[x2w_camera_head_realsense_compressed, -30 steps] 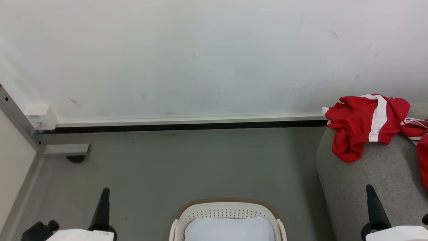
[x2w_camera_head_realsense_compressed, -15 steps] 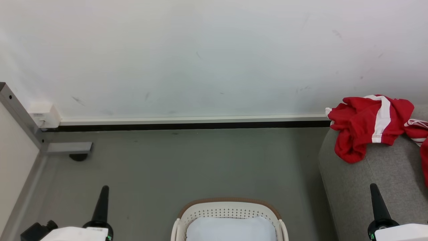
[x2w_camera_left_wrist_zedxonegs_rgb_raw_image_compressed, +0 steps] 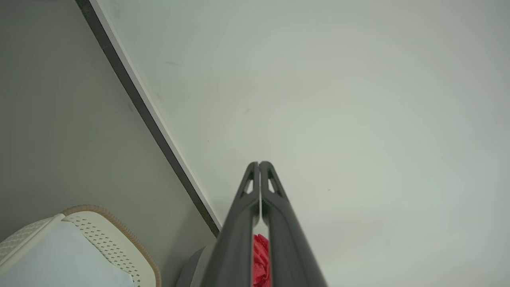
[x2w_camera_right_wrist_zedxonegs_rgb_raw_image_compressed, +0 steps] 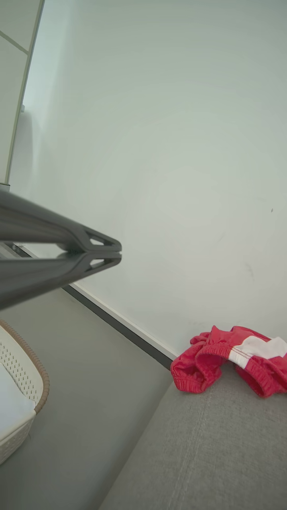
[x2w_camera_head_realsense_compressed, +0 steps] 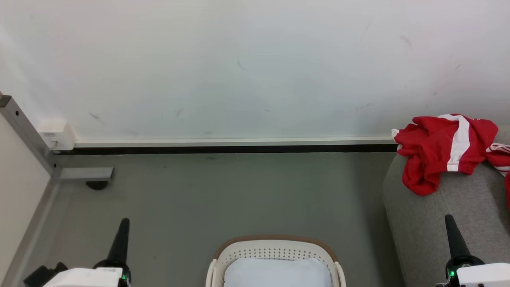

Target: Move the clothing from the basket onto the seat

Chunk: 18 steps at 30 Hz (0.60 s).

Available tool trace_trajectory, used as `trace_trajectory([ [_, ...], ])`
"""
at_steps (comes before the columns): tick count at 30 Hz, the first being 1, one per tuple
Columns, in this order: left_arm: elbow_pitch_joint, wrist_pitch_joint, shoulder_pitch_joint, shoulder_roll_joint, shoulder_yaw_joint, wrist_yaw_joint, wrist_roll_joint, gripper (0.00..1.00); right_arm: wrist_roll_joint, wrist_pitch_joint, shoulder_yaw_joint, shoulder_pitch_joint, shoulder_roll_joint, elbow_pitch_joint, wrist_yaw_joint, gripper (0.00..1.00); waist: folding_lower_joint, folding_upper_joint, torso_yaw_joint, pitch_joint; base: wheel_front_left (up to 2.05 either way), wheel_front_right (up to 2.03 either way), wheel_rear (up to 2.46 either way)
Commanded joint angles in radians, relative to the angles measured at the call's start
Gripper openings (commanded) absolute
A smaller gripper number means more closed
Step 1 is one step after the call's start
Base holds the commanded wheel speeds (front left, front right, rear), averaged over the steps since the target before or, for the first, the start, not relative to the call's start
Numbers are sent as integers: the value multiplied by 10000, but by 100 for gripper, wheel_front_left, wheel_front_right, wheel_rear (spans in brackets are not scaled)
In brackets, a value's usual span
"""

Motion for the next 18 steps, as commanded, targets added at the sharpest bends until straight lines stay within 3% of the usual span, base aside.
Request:
trace_trajectory([
  [1, -79, 47, -185, -1, 57, -1, -201, 0, 289, 65, -85, -160, -1, -74, -16, 0, -1, -1, 11, 1, 0, 0, 0],
  [18, -80, 427, -258, -86, 224, 38, -1439, 0, 1620, 384, -293, -233, 0, -104, -18, 0, -1, -1, 144, 14, 0, 0, 0],
])
